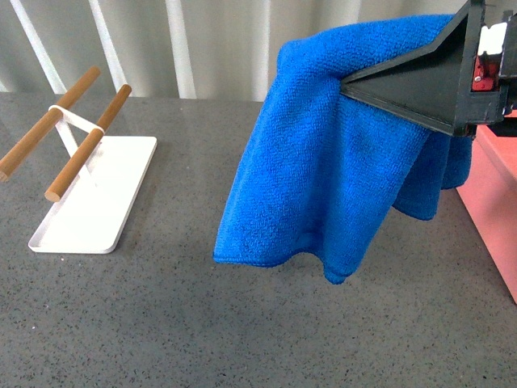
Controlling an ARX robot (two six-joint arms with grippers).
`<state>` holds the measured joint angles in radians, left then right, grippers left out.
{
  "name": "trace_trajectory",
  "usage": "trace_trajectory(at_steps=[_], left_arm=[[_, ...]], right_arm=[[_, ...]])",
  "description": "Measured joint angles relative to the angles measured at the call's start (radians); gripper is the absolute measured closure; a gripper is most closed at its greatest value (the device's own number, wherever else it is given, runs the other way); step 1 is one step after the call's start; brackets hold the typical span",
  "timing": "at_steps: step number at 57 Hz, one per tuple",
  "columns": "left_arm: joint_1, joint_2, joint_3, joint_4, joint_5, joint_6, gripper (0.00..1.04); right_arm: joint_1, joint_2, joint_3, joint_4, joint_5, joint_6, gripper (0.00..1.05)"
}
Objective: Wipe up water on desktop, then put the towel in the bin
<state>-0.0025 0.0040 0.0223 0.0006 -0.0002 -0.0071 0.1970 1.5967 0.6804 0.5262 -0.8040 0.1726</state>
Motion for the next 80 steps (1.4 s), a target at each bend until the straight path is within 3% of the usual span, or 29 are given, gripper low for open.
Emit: trace_trajectory(at_steps=[3, 12, 16, 25, 32, 63, 80], left_arm=[[0.000, 0.000, 0.000, 0.000, 0.000, 0.000, 0.98], [0.000, 0.000, 0.000, 0.000, 0.000, 0.000, 0.67], [0.000, 0.000, 0.000, 0.000, 0.000, 0.000, 0.55], [0.000, 0.000, 0.000, 0.000, 0.000, 0.000, 0.26], [0.000, 0.000, 0.000, 0.000, 0.000, 0.000, 0.07], [0.000, 0.000, 0.000, 0.000, 0.000, 0.002, 0.07], [0.000, 0.000, 0.000, 0.000, 0.000, 0.002, 0.07]], right_arm=[[0.000, 0.013, 0.000, -0.008, 0.008, -0.002, 1.01], [-0.001, 0.095, 0.042, -0.124, 0.051, -0.058, 1.01], [-0.002, 0.160, 0.095, -0.225, 0.119, -0.111, 1.01], [-0.014, 0.378, 0.277, -0.532, 0.377, -0.232, 1.01], [-0.025, 0.486, 0.361, -0.642, 0.462, -0.306, 1.01], [-0.021, 0.828, 0.980, -0.976, 0.697, -0.419, 1.01], [0.067, 1.057, 1.446, -1.147, 0.726, -0.417, 1.01]])
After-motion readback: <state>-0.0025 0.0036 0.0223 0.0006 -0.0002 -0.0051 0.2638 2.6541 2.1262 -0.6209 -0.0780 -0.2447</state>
